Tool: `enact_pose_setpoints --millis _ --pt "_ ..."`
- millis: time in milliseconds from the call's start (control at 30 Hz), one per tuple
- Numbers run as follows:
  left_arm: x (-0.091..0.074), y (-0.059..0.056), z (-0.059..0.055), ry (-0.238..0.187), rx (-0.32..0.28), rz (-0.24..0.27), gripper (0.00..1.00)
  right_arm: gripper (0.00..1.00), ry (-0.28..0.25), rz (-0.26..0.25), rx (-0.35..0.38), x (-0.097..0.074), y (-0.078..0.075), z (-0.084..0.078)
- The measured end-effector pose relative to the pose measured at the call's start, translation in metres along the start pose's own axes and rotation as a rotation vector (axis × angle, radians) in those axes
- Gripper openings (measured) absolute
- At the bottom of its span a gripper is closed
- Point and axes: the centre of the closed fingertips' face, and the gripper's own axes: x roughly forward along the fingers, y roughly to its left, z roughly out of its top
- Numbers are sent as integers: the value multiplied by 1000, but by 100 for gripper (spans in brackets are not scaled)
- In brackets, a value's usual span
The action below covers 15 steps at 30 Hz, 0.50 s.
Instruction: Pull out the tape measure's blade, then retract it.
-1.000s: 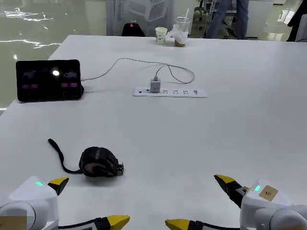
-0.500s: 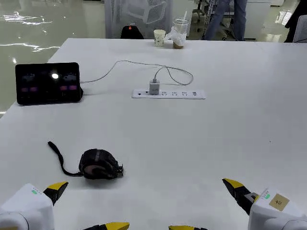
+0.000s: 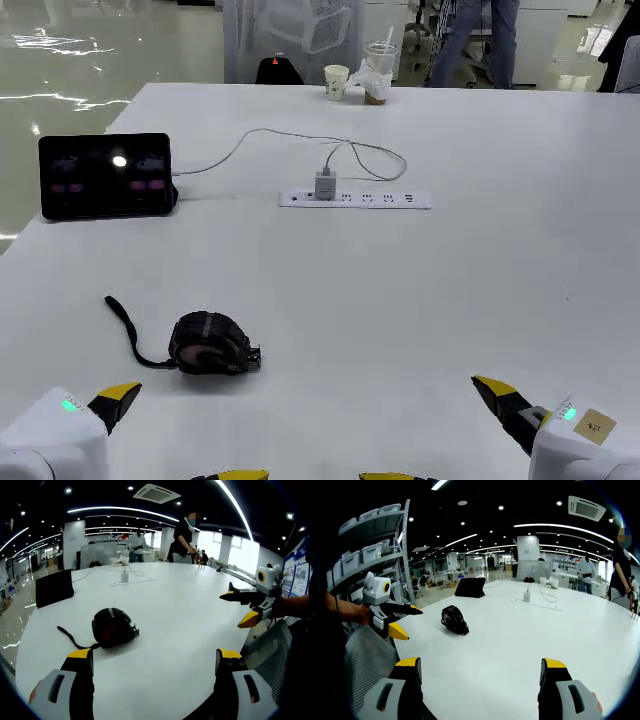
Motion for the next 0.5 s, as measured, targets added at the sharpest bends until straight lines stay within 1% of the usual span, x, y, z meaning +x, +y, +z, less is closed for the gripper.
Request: enact_pose_setpoints --millis 200,300,400,500 --pt "-1 2 2 -5 -3 1 99 99 1 0 4 0 0 -1" --pt "-1 2 1 3 9 2 97 99 4 0 6 0 0 -1" --pt "-2 2 3 -8 3 0 97 99 1 2 8 0 0 -1" --pt "-2 3 4 -10 6 -1 97 99 0 0 10 0 -1 0"
